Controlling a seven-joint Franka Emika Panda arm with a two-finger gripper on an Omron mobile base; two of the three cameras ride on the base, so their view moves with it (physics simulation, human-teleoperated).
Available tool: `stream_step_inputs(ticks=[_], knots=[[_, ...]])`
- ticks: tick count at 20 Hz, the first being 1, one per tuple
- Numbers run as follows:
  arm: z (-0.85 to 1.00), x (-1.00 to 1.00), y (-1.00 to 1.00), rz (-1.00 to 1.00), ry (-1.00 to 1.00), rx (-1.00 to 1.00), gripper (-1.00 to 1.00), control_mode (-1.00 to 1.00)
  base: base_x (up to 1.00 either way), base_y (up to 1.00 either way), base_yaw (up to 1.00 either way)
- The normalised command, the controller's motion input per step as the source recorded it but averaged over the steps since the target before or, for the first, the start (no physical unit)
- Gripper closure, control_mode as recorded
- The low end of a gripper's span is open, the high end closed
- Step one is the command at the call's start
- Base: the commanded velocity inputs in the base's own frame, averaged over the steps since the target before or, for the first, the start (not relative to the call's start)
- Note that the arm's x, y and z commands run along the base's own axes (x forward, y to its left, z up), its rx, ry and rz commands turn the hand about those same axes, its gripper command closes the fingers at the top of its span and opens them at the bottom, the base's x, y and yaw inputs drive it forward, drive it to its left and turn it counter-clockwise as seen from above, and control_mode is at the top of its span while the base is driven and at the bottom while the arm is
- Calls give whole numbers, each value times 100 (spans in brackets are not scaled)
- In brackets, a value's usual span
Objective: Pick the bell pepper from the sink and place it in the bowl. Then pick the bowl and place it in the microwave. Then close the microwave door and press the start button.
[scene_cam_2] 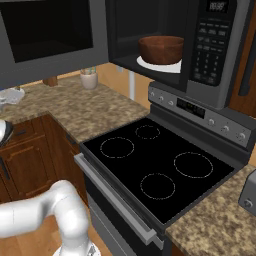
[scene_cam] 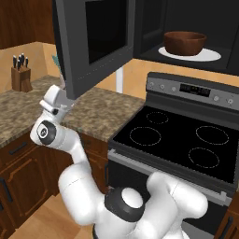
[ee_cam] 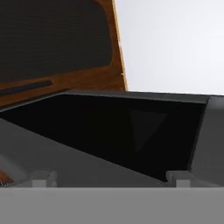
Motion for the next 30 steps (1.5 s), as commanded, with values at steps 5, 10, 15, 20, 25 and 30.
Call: stream_step_inputs(ticks=[5, 10, 15, 20, 25, 30], knots=[[54, -2, -57, 0, -17, 6, -100, -100, 0, 0, 0], [45, -14, -94, 0, -22, 16, -100, -100, 0, 0, 0], [37, -15, -100, 0, -20, 19, -100, -100, 0, 0, 0], [45, -30, -100, 0, -18, 21, -100, -100, 0, 0, 0], [47, -70, -100, 0, -12, 24, -100, -100, 0, 0, 0], [38, -28, -94, 2, -10, 23, -100, -100, 0, 0, 0]])
